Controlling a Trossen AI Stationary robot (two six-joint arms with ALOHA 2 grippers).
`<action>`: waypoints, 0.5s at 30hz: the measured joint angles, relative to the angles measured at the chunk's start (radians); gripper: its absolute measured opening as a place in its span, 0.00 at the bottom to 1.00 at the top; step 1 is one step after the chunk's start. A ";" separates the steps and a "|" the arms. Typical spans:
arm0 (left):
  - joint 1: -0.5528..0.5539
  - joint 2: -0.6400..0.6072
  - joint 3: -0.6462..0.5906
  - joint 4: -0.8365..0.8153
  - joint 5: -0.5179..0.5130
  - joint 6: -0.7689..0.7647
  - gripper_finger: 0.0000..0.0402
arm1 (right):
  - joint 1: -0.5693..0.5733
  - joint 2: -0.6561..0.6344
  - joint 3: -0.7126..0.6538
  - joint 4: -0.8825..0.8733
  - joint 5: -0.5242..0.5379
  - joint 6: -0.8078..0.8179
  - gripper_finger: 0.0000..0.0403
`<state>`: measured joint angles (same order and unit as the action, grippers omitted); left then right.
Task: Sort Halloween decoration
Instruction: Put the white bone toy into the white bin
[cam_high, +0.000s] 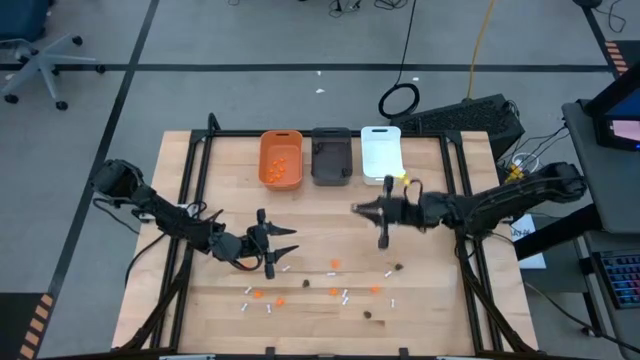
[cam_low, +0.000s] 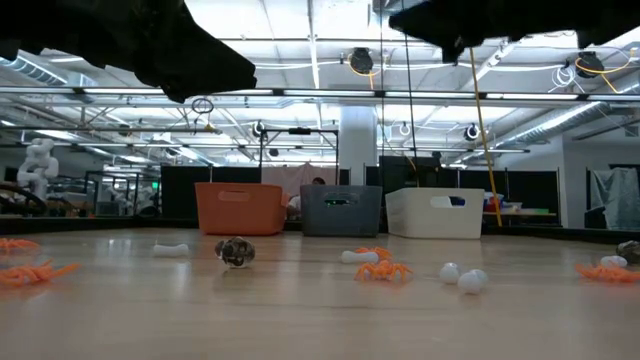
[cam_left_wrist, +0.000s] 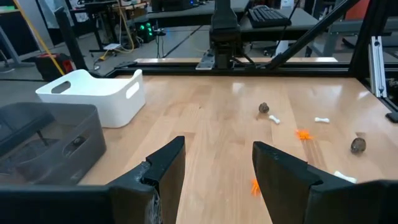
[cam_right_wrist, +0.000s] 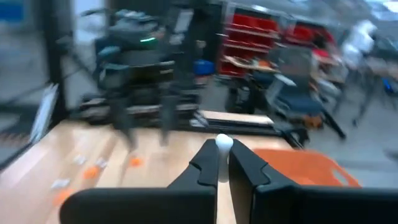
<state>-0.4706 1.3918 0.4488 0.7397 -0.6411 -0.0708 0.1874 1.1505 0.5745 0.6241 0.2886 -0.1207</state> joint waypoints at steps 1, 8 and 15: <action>0.000 0.000 0.000 -0.001 0.000 -0.001 0.48 | -0.025 -0.009 -0.007 -0.003 0.000 0.042 0.00; 0.000 0.000 0.000 -0.001 0.000 -0.003 0.48 | -0.154 -0.056 -0.016 -0.083 -0.076 0.160 0.00; 0.000 0.000 0.000 -0.014 0.000 -0.003 0.48 | -0.216 -0.078 -0.016 -0.131 -0.212 0.094 0.01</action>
<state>-0.4706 1.3918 0.4488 0.7254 -0.6411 -0.0738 -0.0282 1.0729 0.5587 0.4931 0.0765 -0.0271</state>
